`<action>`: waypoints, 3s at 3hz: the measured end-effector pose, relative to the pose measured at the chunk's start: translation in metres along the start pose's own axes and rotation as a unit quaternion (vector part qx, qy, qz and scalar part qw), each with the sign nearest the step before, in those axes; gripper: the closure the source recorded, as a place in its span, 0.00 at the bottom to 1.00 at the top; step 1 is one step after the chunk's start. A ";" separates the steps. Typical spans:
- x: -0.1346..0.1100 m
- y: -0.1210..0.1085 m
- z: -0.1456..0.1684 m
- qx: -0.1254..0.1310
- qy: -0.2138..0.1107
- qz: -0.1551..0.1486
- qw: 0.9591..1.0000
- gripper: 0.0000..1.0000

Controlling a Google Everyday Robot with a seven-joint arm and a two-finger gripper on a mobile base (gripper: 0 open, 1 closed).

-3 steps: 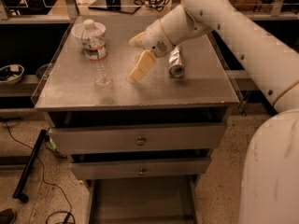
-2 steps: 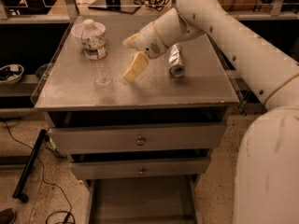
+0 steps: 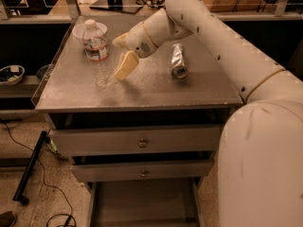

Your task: Place water bottle into bottom drawer

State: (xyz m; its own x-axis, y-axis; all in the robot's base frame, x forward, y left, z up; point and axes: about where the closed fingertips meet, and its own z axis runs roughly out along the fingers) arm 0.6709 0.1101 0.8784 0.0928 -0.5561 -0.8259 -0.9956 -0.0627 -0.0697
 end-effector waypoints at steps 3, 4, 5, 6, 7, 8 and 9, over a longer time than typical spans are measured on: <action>-0.015 0.017 0.024 -0.041 -0.045 -0.004 0.998 0.00; -0.016 0.018 0.025 -0.043 -0.047 -0.005 0.998 0.00; -0.016 0.018 0.025 -0.043 -0.047 -0.005 0.998 0.27; -0.016 0.018 0.025 -0.044 -0.047 -0.005 0.998 0.50; -0.016 0.018 0.025 -0.044 -0.047 -0.005 0.998 0.81; -0.016 0.018 0.025 -0.044 -0.046 -0.005 0.998 1.00; -0.018 0.019 0.022 -0.042 -0.046 -0.004 0.998 1.00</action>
Offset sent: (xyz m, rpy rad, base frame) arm -0.0120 0.0106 0.0018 0.0855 0.0281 0.0270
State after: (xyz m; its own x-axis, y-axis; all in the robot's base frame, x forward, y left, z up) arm 0.6498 0.1370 0.8795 0.0964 -0.4775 -0.8733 -0.9899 -0.1379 -0.0338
